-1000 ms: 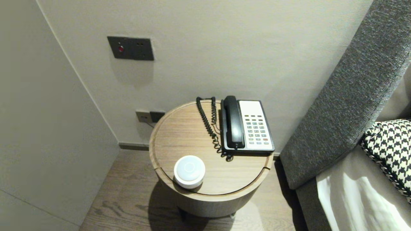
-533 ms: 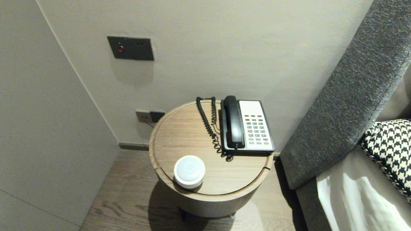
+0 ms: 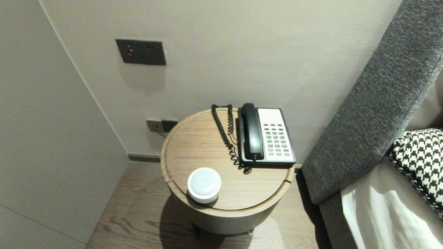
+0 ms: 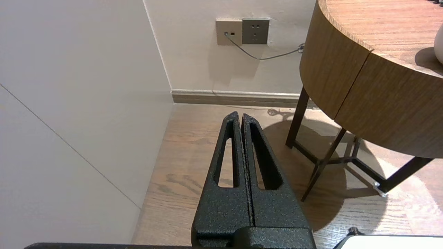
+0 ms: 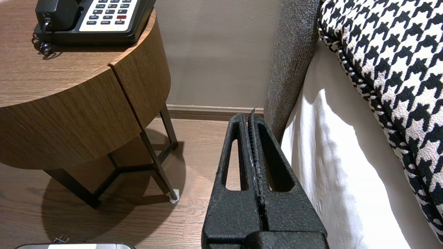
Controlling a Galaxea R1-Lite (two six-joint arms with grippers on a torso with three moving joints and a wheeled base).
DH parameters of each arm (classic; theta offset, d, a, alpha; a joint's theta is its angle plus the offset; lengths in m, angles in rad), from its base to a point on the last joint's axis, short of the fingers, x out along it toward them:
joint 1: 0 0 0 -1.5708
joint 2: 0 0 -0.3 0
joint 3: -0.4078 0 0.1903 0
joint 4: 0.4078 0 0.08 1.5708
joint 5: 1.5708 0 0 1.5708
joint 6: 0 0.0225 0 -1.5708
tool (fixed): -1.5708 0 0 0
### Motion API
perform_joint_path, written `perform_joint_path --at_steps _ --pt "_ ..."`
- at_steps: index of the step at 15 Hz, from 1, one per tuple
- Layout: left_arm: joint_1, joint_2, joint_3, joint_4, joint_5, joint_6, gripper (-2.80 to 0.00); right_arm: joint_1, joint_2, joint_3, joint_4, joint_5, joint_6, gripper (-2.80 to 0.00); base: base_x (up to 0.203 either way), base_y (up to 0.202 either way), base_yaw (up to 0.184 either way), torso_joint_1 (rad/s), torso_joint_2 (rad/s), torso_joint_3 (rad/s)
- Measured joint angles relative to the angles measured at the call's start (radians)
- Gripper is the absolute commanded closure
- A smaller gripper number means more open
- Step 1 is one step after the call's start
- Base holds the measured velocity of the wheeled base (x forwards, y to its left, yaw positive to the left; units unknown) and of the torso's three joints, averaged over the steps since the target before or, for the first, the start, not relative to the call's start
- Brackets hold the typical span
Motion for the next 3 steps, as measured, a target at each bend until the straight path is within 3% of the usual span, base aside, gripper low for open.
perform_joint_path --at_steps 3 --pt "0.0 0.0 0.0 0.0 0.0 0.0 0.0 0.0 0.0 0.0 0.0 0.0 0.0 0.0 0.0 0.0 0.0 0.0 0.0 0.0"
